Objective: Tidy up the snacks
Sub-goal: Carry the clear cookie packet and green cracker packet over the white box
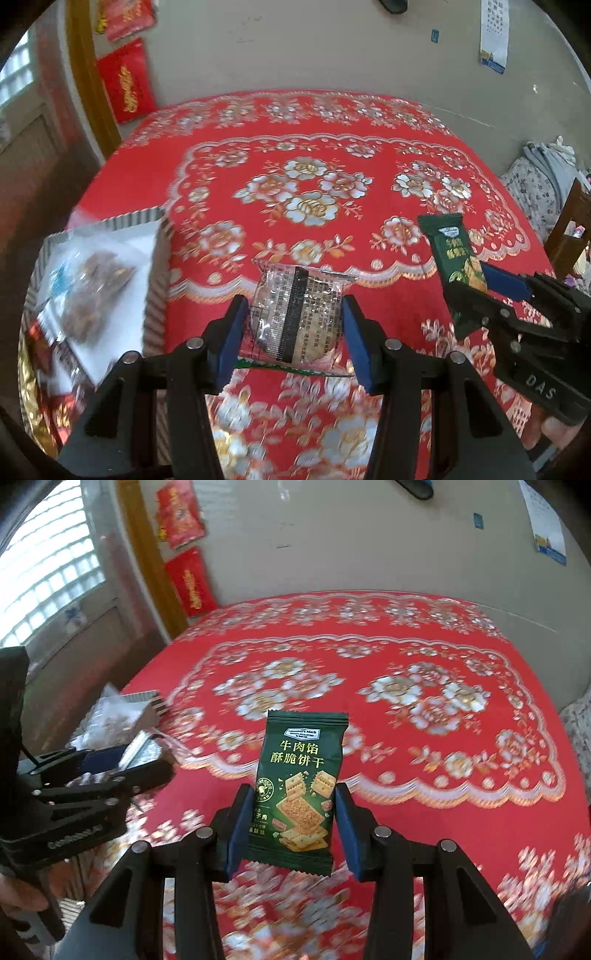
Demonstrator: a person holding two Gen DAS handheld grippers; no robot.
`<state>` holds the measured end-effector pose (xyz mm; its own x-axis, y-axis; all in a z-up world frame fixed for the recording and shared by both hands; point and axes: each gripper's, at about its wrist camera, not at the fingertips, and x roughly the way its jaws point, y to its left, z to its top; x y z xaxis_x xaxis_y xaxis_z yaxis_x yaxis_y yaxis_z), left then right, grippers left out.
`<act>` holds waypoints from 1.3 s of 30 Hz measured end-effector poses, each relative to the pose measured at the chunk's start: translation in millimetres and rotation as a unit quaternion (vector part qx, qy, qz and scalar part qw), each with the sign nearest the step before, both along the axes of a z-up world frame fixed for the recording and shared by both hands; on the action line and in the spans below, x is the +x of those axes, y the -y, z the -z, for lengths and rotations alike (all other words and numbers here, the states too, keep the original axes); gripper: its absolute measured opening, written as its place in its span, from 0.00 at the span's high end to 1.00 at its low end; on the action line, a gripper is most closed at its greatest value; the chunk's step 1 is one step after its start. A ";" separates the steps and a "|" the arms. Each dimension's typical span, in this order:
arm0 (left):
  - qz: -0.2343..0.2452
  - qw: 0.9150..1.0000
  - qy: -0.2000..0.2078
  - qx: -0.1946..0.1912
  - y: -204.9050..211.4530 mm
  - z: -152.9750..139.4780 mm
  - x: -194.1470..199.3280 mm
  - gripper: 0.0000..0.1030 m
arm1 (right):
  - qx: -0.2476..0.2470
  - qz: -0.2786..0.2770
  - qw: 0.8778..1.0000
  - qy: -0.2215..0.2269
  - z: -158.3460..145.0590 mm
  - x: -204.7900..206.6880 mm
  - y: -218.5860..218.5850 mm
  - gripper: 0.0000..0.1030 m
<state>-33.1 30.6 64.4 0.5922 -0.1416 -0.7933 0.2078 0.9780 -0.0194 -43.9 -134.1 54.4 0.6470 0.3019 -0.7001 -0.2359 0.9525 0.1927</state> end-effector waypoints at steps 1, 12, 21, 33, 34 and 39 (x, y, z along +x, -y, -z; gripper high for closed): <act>-0.005 1.000 0.006 0.000 -3.6 -0.3 -7.4 0.49 | 0.002 -0.005 1.000 0.001 -0.5 -3.7 -4.4 0.58; -0.054 0.997 0.054 0.005 -48.0 -7.3 -50.1 0.48 | 0.009 -0.062 0.998 0.012 -4.5 -29.9 -56.3 0.58; -0.094 0.993 0.074 0.003 -90.0 -11.4 -67.4 0.48 | 0.004 -0.106 0.994 0.012 -6.2 -33.6 -97.1 0.58; -0.153 0.984 0.094 0.005 -143.7 -19.1 -84.5 0.49 | -0.008 -0.152 0.988 0.016 -12.2 -40.7 -142.8 0.58; -0.157 0.983 0.094 0.004 -147.0 -18.6 -85.3 0.49 | -0.009 -0.156 0.988 0.016 -12.8 -41.0 -147.0 0.58; -0.179 0.980 0.089 0.009 -167.5 -10.7 -90.5 0.48 | -0.016 -0.178 0.984 0.015 -13.5 -42.9 -169.5 0.58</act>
